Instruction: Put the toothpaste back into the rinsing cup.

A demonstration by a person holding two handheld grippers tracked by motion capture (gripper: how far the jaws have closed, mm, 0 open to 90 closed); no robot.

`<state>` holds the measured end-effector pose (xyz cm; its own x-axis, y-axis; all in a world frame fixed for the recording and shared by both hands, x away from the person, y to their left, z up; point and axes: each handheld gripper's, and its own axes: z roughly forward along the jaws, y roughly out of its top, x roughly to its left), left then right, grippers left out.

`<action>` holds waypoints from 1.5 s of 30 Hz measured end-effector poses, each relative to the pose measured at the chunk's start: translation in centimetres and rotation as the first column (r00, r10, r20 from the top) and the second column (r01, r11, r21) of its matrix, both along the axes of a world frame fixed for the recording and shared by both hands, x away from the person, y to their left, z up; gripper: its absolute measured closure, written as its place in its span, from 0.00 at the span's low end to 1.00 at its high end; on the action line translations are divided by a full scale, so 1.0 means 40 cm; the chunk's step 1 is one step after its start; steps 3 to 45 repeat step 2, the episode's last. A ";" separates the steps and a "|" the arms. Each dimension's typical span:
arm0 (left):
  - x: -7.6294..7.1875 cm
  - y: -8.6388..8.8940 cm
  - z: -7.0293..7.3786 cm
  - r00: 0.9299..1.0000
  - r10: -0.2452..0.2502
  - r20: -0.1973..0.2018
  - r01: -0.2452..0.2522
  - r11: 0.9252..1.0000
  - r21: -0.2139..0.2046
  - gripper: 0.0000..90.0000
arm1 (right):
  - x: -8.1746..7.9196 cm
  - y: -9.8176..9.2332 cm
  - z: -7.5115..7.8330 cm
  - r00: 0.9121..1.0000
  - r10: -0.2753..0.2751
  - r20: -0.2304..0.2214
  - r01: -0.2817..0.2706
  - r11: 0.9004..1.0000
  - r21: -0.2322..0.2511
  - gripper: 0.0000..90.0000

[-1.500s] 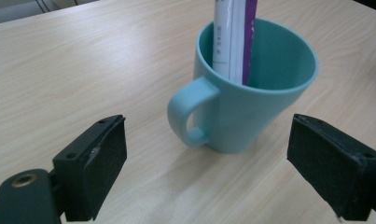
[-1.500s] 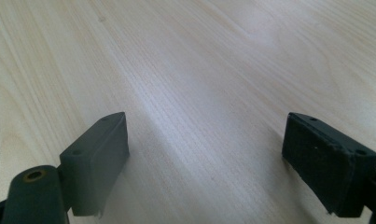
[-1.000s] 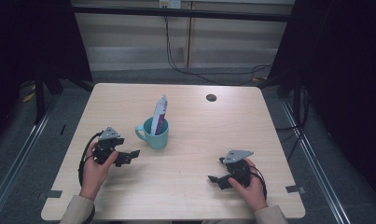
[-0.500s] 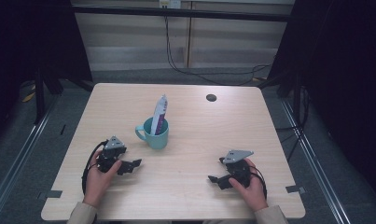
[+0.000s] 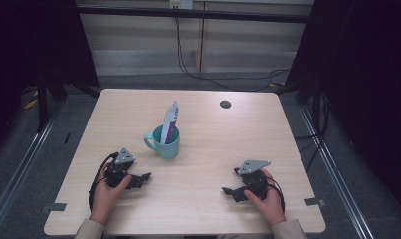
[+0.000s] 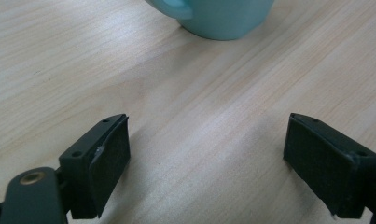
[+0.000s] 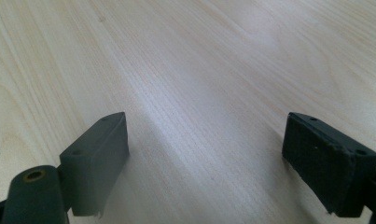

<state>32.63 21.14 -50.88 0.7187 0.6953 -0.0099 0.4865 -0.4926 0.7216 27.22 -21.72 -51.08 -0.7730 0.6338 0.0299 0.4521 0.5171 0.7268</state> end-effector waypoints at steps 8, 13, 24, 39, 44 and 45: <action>0.000 0.000 0.000 1.000 0.000 0.000 0.000 1.000 0.000 0.16 | 0.000 0.000 0.000 1.000 0.000 0.000 0.000 1.000 0.000 0.15; 0.000 0.000 0.000 1.000 0.000 0.000 0.000 1.000 0.000 0.16 | 0.000 0.000 0.000 1.000 0.000 0.000 0.000 1.000 0.000 0.15; 0.000 0.000 0.000 1.000 0.000 0.000 0.000 1.000 0.000 0.16 | 0.000 0.000 0.000 1.000 0.000 0.000 0.000 1.000 0.000 0.15; 0.000 0.000 0.000 1.000 0.000 0.000 0.000 1.000 0.000 0.16 | 0.000 0.000 0.000 1.000 0.000 0.000 0.000 1.000 0.000 0.15; 0.000 0.000 0.000 1.000 0.000 0.000 0.000 1.000 0.000 0.16 | 0.000 0.000 0.000 1.000 0.000 0.000 0.000 1.000 0.000 0.15; 0.000 0.000 0.000 1.000 0.000 0.000 0.000 1.000 0.000 0.16 | 0.000 0.000 0.000 1.000 0.000 0.000 0.000 1.000 0.000 0.15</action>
